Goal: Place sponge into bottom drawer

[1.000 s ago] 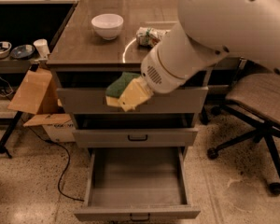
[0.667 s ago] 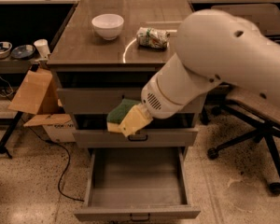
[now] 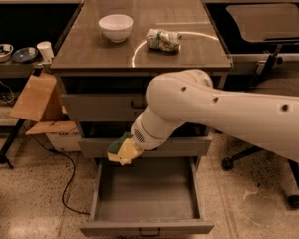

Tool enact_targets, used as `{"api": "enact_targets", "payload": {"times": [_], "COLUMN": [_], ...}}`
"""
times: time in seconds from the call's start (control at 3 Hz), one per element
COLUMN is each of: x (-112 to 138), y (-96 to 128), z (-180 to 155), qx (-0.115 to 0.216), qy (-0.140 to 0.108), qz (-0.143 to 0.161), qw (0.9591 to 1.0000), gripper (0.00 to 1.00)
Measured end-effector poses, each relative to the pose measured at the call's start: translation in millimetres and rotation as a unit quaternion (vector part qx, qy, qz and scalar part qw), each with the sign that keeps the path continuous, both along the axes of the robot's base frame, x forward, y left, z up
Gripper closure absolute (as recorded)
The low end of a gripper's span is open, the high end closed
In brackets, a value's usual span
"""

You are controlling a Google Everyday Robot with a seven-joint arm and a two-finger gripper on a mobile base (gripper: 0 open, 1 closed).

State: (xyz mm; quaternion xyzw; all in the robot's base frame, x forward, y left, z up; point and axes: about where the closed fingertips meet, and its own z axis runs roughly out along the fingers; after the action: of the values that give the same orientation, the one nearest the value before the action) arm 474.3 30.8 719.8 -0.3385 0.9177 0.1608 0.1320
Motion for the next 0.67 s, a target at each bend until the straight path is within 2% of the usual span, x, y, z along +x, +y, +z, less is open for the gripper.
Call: {"api": "enact_targets", "payload": {"times": [0.33,0.67], "x": [23.6,27.2], "y": [28.6,47.9], "z": [-54.4,-111.6], "qx": [-0.006,0.004], "qy": [0.021,0.054], "qz": [-0.011,-0.009], "qw": [0.9997,0.9985], "gripper": [1.0,1.0]}}
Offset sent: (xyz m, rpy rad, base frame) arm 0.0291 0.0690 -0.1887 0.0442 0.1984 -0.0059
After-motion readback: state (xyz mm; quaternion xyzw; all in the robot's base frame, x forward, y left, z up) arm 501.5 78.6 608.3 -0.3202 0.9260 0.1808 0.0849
